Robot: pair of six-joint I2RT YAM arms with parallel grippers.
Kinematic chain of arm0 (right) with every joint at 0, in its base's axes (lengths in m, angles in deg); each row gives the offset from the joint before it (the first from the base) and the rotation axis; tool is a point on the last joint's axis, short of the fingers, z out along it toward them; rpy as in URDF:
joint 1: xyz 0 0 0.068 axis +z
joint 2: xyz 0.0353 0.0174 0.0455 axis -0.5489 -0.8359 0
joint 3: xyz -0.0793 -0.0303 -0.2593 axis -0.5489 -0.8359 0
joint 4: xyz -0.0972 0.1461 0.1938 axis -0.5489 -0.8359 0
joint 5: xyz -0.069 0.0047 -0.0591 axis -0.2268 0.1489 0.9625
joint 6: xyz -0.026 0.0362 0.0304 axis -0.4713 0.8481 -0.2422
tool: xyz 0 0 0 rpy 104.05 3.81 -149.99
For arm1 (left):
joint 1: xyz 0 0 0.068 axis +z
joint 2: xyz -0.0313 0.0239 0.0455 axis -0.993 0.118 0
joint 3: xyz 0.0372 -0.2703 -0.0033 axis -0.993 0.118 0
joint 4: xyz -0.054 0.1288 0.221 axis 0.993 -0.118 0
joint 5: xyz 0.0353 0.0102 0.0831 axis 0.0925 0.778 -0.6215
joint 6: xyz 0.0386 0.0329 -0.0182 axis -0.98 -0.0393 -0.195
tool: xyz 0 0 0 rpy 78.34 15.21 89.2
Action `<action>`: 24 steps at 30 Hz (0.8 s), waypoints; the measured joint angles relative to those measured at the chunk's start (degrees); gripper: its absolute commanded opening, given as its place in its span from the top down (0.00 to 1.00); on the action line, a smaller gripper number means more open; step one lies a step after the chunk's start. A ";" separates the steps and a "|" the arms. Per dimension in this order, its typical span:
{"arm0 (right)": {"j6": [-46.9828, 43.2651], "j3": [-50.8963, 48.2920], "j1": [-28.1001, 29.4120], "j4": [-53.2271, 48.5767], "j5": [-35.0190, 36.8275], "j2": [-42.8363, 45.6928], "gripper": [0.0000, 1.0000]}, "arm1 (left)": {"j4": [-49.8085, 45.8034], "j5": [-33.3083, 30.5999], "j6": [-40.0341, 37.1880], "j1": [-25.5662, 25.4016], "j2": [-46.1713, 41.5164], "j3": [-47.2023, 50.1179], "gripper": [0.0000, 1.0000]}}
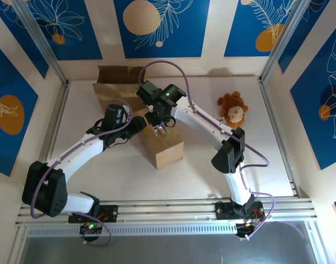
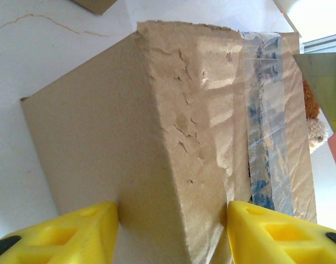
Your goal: Unpack the express box
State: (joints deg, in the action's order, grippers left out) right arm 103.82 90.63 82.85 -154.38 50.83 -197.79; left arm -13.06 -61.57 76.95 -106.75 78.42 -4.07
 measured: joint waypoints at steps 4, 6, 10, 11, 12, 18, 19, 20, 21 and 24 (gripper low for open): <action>0.20 0.00 0.11 0.00 0.00 0.00 1.00 | 0.07 0.11 0.20 0.02 0.00 0.04 0.47; 0.22 0.00 0.22 0.00 0.00 0.00 1.00 | 0.20 0.13 0.39 0.02 0.00 0.11 0.47; 0.55 0.00 0.31 0.00 -0.02 -0.11 1.00 | 0.20 0.13 0.39 0.02 0.00 0.11 0.47; 0.61 0.00 0.31 0.00 -0.02 -0.22 1.00 | 0.20 0.13 0.42 0.02 0.00 0.11 0.47; 0.63 0.00 0.31 0.00 -0.02 -0.33 1.00 | 0.20 0.13 0.39 0.02 0.00 0.11 0.47; 1.03 0.00 0.31 0.00 -0.02 -1.01 1.00 | 0.22 0.13 0.42 0.02 0.00 0.13 0.48; 1.05 0.00 0.31 0.00 -0.02 -1.03 1.00 | 0.22 0.13 0.42 0.02 0.00 0.13 0.48; 1.07 0.00 0.33 0.00 0.00 -1.07 1.00 | 0.22 0.13 0.42 0.02 0.00 0.13 0.48; 1.11 0.00 0.33 -0.02 -0.02 -1.18 1.00 | 0.22 0.13 0.42 0.02 0.00 0.13 0.48; 1.40 0.00 0.35 -0.15 0.02 -1.57 1.00 | 0.22 0.13 0.42 0.00 -0.02 0.13 0.48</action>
State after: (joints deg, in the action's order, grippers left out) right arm 105.22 90.63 83.20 -154.54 50.85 -199.36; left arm -12.85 -61.44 77.36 -106.75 78.40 -3.94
